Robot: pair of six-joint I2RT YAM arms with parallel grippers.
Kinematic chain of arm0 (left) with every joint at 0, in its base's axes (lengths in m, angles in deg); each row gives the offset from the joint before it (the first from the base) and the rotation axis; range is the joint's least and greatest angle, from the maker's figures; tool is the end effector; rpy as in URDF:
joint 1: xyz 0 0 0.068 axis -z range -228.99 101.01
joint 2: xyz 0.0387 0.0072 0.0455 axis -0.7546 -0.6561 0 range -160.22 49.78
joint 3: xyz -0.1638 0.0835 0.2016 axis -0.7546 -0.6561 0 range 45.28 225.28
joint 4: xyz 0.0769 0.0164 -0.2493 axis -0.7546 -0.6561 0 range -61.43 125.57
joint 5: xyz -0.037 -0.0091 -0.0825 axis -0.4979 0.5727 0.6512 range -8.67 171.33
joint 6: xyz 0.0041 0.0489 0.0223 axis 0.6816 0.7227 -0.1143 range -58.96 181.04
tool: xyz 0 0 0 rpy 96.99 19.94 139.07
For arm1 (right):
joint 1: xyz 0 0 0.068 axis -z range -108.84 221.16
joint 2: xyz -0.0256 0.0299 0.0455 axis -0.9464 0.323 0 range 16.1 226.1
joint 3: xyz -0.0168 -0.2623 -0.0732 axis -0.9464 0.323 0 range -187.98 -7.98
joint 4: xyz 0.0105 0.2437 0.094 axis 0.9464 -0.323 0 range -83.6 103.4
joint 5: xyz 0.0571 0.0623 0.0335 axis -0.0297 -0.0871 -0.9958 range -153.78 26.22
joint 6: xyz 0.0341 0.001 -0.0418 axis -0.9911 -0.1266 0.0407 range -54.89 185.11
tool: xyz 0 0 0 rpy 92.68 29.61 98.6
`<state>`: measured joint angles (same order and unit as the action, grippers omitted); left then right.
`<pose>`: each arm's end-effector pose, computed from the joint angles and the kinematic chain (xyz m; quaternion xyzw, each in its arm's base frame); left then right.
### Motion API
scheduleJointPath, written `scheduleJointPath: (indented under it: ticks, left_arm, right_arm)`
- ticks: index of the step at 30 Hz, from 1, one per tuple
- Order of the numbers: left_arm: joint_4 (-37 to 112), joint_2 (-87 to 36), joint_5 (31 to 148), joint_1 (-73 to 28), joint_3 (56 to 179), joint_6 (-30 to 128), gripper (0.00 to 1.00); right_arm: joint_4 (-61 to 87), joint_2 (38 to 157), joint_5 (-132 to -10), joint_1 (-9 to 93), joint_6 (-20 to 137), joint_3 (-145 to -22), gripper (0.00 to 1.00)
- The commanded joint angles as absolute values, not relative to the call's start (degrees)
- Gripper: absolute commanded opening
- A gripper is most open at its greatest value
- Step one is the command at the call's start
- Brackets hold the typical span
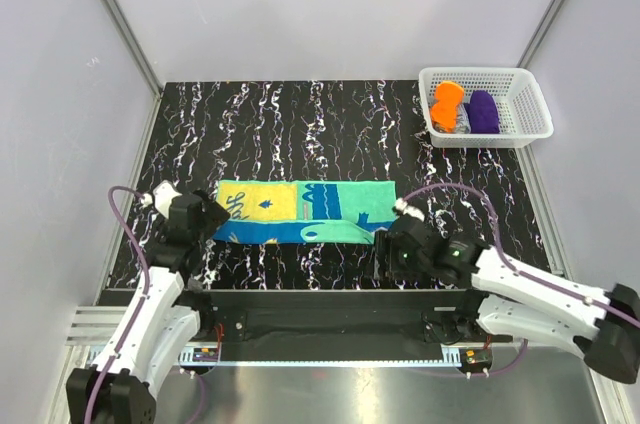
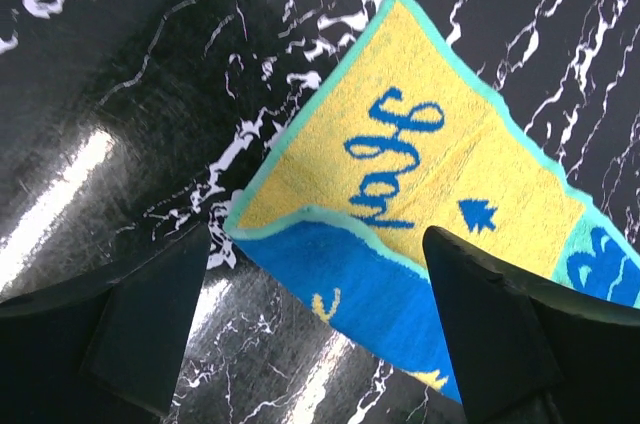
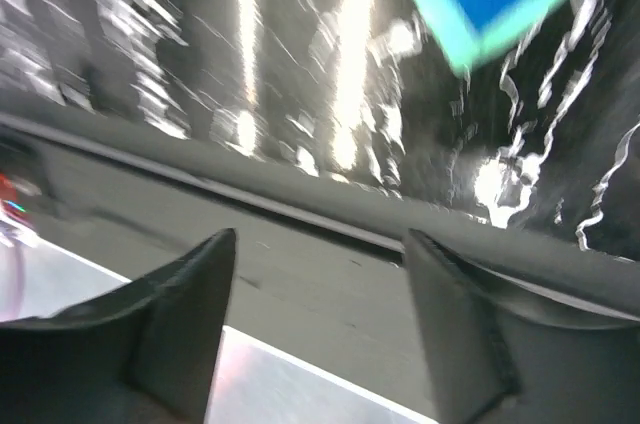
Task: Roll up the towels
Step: Flatten the towel
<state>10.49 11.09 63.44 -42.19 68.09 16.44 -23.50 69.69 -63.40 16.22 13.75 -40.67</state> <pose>0.1476 -0.0066 0.1985 -0.3521 0.8294 -0.0503 0.4307 0.0990 0.1406 0.2019 -0.0291 0.9603 0.2200 0.1689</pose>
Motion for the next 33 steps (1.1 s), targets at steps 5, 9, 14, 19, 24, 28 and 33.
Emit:
scheduleJointPath:
  ticks: [5, 9, 14, 19, 24, 28, 33]
  left_arm:
    - [17.63, 6.99, 62.87, -44.68, 71.83, 18.67, 0.84]
    - [20.71, 5.14, 66.04, -44.69, 69.72, 18.67, 0.75]
    - [23.79, 4.7, 68.06, -44.69, 67.43, 19.9, 0.68]
    - [26.51, 5.83, 70.08, -44.69, 64.97, 19.99, 0.65]
    - [27.39, 5.84, 71.14, -44.69, 64.01, 20.17, 0.64]
    - [27.83, 5.92, 72.19, -44.69, 63.39, 20.34, 0.63]
    - [28.36, 6.45, 72.28, -44.69, 62.86, 20.69, 0.56]
  right_arm:
    - [-34.13, 71.28, -42.97, 16.66, 17.46, -55.96, 0.82]
    - [-36.52, 79.11, -39.53, 17.02, 18.61, -59.05, 0.82]
    - [-33.54, 82.11, -39.35, 17.37, 18.09, -56.68, 0.8]
    - [-32.3, 86.14, -38.48, 17.28, 18.0, -57.2, 0.78]
    - [-31.69, 93.78, -37.77, 17.46, 19.31, -59.57, 0.77]
    - [-29.67, 97.66, -37.42, 17.81, 19.93, -60.37, 0.74]
    - [-27.29, 99.77, -37.68, 20.0, 22.21, -60.89, 0.71]
